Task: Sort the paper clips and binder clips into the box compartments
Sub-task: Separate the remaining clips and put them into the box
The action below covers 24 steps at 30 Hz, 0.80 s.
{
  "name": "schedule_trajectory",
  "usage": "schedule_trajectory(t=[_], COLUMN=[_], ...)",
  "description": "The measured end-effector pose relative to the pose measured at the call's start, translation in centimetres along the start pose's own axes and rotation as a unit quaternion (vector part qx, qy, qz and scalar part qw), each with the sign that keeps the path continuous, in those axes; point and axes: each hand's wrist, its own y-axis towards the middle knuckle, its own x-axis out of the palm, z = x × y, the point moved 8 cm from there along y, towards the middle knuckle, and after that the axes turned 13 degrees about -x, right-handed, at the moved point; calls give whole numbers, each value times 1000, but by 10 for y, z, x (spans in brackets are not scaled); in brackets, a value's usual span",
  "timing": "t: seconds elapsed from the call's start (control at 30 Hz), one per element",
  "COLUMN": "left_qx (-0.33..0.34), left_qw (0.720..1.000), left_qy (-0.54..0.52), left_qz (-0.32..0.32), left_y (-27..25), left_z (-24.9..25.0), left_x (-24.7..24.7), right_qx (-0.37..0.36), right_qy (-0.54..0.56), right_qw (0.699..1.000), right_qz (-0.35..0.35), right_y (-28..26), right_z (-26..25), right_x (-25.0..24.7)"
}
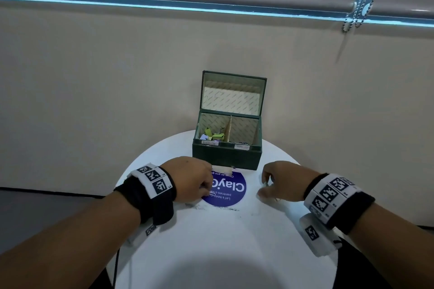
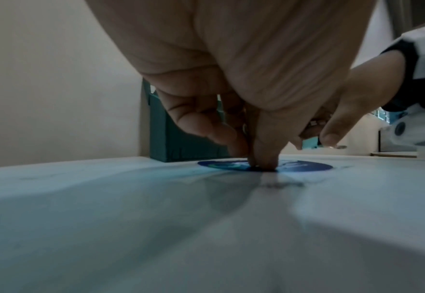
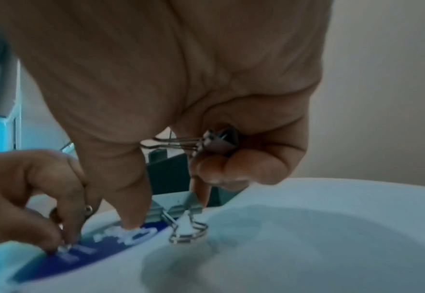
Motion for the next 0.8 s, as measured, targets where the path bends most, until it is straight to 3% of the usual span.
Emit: schedule_trajectory(t=[0.17, 0.33, 0.43, 0.57, 0.67, 0.8], left_qx=[8, 11, -5, -45, -75, -118], left_qw=[1000, 990, 982, 980, 974, 964], left_qy=[-1, -119, -160, -167, -198, -190], left_qz=[24, 70, 103, 96, 76, 144], left_y=[2, 27, 53, 79, 84, 75], left_z=[4, 8, 18, 26, 14, -33], left_x=[-1, -50, -80, -98, -99, -97], right_qx=[-32, -14, -8, -17, -29, -52], right_qy=[69, 140, 131, 124, 122, 105], right_qw=[995, 987, 989, 988, 986, 985], right_qz=[57, 81, 74, 91, 114, 127], right_y=[-9, -25, -33, -37, -36, -22], right_z=[-11, 2, 10, 16, 17, 6], right_x=[-31, -22, -10, -14, -29, -57])
